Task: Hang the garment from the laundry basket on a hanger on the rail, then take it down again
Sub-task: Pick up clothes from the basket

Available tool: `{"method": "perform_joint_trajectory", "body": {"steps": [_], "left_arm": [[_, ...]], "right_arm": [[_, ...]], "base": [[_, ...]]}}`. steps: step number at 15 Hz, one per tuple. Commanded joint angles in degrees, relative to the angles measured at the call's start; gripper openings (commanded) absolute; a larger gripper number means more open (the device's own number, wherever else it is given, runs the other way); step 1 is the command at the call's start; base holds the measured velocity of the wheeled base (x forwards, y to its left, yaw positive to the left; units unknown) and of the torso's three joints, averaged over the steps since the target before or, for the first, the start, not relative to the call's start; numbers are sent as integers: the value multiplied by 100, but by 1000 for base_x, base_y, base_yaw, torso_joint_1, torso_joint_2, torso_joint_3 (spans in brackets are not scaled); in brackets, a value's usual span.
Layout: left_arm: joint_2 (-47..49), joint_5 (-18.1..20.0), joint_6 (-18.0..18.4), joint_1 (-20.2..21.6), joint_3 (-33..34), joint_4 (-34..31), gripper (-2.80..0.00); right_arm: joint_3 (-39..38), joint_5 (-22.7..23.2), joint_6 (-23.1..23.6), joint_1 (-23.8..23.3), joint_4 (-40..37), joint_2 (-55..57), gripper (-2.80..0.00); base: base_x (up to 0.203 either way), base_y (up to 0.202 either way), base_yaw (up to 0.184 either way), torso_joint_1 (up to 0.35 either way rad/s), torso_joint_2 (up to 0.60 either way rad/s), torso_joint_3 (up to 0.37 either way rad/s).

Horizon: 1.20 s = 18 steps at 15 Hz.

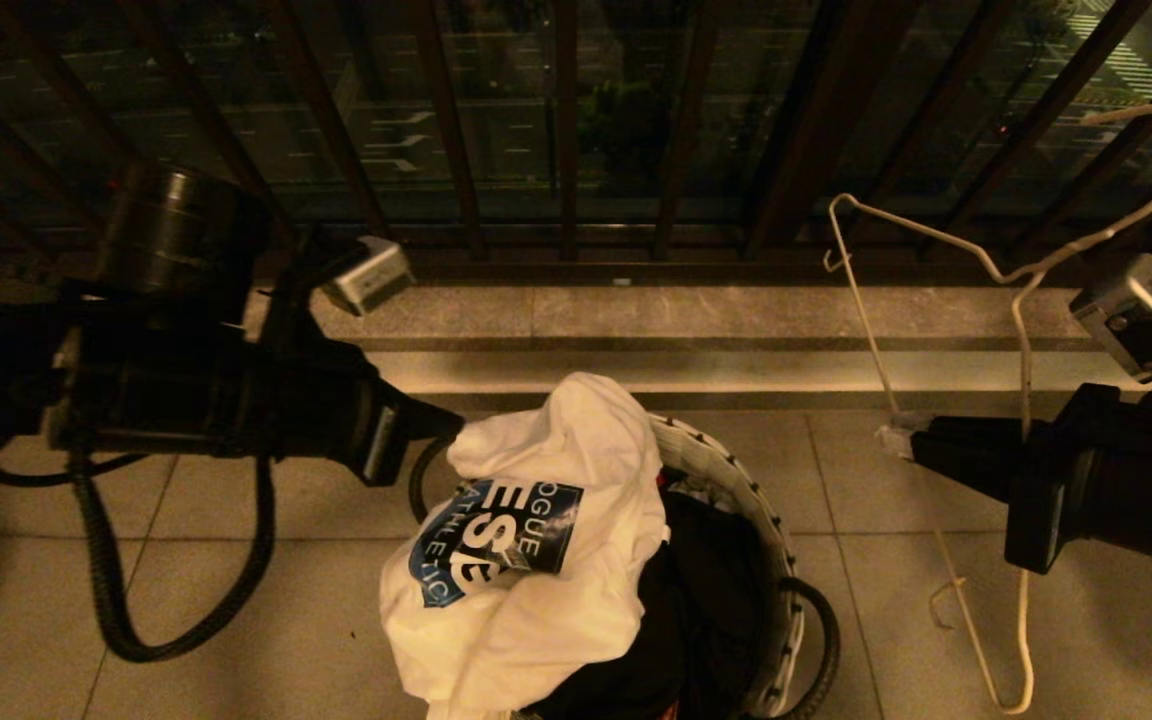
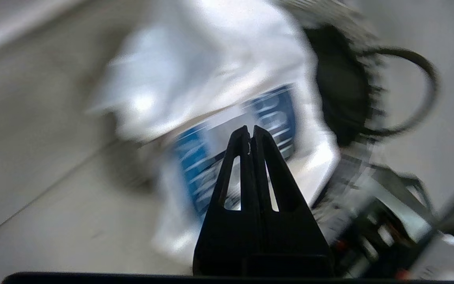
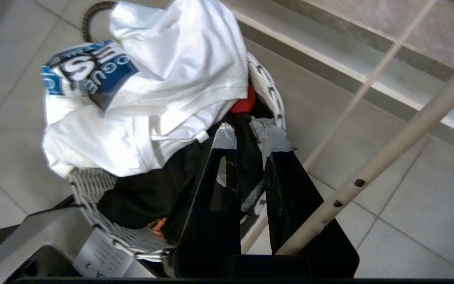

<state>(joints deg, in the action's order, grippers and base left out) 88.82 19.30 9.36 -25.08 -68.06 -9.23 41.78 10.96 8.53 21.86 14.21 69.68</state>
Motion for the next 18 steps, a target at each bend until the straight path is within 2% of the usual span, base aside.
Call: {"method": "perform_joint_trajectory", "body": {"steps": [1,4,6,7,10,14,17,18], "left_arm": [[789,50,17,-322,-307,-3,-280],[1345,-7,6,-883,-992,-43,-280],[1512,-338,28,-1151,-1095,-98,-280],[1586,-424,30,-1203,-1114,-105,0],[1691,-513,46,-1235,-1165,-103,0],[1929,-889,171,-1480,-1165,-82,0],[2169,-1006,285,-1534,-1190,-59,0],[2269,-1199,278,-1535,-1264,-54,0]], "right_arm": [[32,13,8,-127,2,125,-280],[110,20,8,-343,2,125,-280],[143,20,8,-425,2,127,-280],[155,20,8,-445,2,133,-280],[173,29,8,-472,2,140,-280],[252,29,-10,-481,2,195,-280],[261,35,-10,-568,2,177,-280],[261,47,-10,-604,2,177,-280]], "base": [[0,0,0,0,0,0],[0,0,0,0,0,0],[0,0,0,0,0,0],[0,0,0,0,0,0],[0,0,0,0,0,0],[0,0,0,0,0,0],[0,0,0,0,0,0],[0,0,0,0,0,0]]}}
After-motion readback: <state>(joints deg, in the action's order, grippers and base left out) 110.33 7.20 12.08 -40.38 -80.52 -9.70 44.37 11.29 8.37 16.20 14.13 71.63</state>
